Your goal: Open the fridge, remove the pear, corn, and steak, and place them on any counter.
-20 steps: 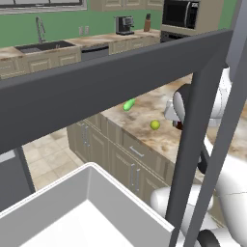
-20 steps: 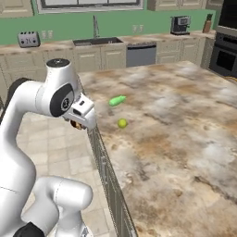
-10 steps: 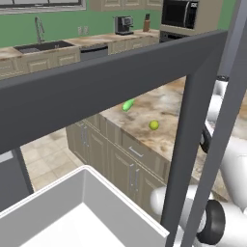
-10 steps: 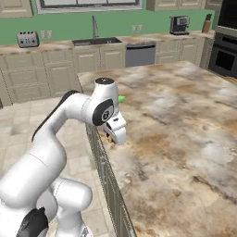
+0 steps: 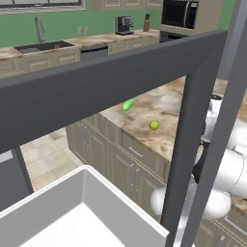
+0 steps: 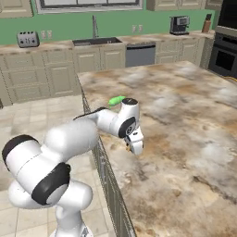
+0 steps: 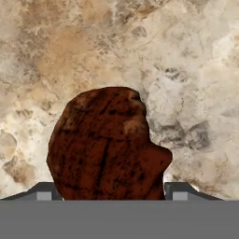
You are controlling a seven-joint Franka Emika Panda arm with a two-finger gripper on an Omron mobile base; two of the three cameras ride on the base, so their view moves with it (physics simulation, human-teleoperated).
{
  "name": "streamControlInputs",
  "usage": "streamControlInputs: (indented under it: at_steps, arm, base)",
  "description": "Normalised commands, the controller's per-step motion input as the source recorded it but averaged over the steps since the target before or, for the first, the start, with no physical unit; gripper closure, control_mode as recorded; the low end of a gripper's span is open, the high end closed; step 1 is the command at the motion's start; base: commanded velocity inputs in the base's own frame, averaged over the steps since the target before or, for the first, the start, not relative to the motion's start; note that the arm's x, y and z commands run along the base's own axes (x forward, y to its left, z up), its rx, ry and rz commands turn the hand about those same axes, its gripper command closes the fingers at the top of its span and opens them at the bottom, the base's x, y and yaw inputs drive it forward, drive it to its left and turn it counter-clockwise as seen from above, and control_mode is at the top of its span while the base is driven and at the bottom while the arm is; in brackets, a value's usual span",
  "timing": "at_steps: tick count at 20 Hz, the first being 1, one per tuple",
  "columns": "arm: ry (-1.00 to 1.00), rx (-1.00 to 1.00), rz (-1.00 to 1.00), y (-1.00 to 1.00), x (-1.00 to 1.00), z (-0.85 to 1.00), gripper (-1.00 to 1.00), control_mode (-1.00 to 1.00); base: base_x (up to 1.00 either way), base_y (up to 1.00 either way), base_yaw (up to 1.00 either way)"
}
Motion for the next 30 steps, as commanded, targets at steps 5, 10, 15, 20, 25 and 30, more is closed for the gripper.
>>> streamControlInputs:
  at_steps: [5,10,15,20,25,30]
  arm:
    - [0.0,0.0,-0.05,-0.01,0.83,-0.64,1.0,-1.0]
    - [0.0,0.0,-0.03,-0.01,0.86,-0.42,1.0,-1.0]
    - [0.0,0.0,-0.02,-0.09,0.77,-0.4,1.0,-1.0]
    - [0.0,0.0,-0.01,-0.16,0.55,-0.36,-1.0,-1.0]
    - [-0.03,-0.01,-0.02,-0.19,-0.09,-0.12,-1.0,-1.0]
    - [-0.05,-0.06,0.0,0.0,-0.19,0.03,-1.0,-1.0]
  base:
    - [0.0,0.0,0.0]
    - [0.0,0.0,0.0]
    - [0.0,0.0,0.0]
    - [0.0,0.0,0.0]
    - [0.0,0.0,0.0]
    - [0.0,0.0,0.0]
